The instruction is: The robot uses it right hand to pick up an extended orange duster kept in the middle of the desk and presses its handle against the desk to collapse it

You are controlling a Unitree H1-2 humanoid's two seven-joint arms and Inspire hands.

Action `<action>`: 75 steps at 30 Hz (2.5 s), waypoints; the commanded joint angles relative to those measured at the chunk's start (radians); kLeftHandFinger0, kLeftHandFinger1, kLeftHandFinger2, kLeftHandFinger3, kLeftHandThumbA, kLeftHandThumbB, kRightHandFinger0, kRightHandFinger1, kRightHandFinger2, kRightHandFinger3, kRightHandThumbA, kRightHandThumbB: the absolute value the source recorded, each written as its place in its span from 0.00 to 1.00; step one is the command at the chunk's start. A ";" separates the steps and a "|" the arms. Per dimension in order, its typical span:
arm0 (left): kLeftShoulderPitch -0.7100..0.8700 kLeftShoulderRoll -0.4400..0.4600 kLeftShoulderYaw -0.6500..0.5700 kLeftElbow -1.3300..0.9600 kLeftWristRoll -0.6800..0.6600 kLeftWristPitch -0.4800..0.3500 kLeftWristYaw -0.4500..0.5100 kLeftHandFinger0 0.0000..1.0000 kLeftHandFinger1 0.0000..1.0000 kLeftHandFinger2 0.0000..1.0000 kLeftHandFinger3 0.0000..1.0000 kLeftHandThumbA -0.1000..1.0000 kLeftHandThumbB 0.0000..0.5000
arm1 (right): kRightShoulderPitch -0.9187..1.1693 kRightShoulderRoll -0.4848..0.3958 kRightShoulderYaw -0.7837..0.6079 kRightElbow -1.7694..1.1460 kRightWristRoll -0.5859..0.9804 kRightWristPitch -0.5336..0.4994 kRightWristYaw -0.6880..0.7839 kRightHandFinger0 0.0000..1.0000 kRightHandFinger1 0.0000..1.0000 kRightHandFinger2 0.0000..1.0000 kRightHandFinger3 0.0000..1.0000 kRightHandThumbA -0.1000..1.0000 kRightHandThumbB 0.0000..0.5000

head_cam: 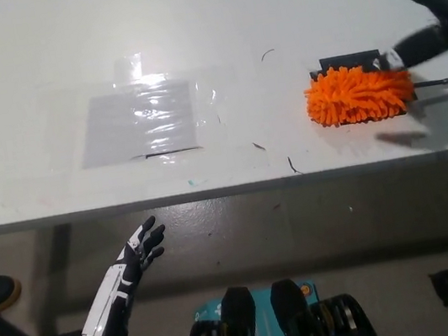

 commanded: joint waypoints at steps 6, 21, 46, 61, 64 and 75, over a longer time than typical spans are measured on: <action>-0.015 -0.001 0.005 -0.019 -0.019 -0.034 -0.013 1.00 1.00 1.00 1.00 1.00 0.38 | -0.259 0.065 0.139 0.354 -0.141 0.033 0.074 1.00 1.00 1.00 1.00 1.00 0.80; -0.008 0.003 0.006 -0.027 -0.001 -0.033 -0.011 1.00 1.00 1.00 1.00 1.00 0.34 | -0.347 0.184 0.177 0.653 -0.160 0.003 0.083 1.00 1.00 1.00 1.00 1.00 0.90; -0.004 0.008 0.007 -0.022 0.025 -0.040 -0.007 1.00 1.00 1.00 1.00 1.00 0.33 | -0.457 0.282 0.246 1.034 -0.219 -0.067 0.073 1.00 1.00 1.00 1.00 1.00 0.89; -0.017 0.014 0.004 -0.016 0.063 -0.042 -0.004 1.00 1.00 1.00 1.00 1.00 0.43 | -0.488 0.331 0.313 1.268 -0.268 -0.109 0.125 1.00 1.00 1.00 1.00 1.00 0.69; -0.018 0.013 0.005 -0.015 0.062 -0.039 -0.005 1.00 1.00 1.00 1.00 1.00 0.43 | -0.491 0.333 0.326 1.281 -0.264 -0.113 0.128 1.00 1.00 1.00 1.00 1.00 0.65; -0.031 0.013 0.007 -0.009 0.056 -0.036 -0.009 1.00 1.00 1.00 1.00 1.00 0.43 | -0.469 0.312 0.308 1.268 -0.278 -0.188 -0.212 0.47 0.66 0.61 0.62 0.00 0.19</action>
